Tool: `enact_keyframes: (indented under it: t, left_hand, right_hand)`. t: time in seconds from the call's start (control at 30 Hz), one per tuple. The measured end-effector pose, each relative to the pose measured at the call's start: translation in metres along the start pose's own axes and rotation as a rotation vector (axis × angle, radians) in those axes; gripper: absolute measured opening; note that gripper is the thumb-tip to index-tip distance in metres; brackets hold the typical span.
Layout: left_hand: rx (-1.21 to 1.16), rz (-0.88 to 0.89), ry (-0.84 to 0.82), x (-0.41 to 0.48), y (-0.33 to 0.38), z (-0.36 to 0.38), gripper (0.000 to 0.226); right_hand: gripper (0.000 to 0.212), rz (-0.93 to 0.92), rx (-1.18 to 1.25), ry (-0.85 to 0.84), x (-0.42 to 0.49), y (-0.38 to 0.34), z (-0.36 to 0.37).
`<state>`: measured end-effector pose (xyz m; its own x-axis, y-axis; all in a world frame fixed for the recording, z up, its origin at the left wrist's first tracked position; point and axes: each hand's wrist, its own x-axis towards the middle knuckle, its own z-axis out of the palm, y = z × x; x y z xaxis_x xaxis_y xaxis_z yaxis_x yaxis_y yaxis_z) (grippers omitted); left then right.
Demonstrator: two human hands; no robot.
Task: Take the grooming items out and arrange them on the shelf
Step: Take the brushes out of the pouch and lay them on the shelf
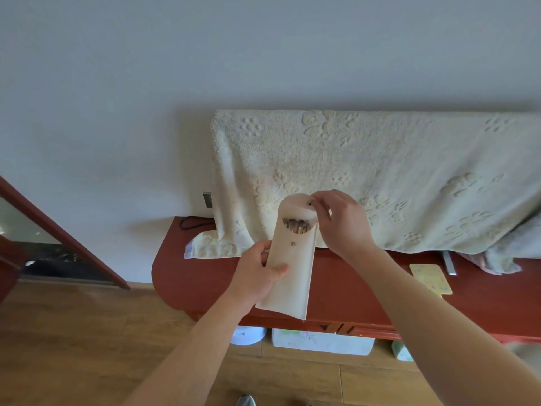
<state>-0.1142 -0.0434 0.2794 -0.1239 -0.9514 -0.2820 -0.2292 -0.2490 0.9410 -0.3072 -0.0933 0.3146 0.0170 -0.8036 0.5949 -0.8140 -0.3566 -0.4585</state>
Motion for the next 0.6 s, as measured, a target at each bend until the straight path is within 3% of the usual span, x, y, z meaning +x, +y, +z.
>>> enact_keyframes:
  t: [0.6]
  left_hand:
    - [0.055, -0.070, -0.079, 0.000, 0.003, -0.003, 0.040]
  right_hand:
    - [0.016, 0.100, 0.020, -0.020, 0.037, 0.018, -0.001]
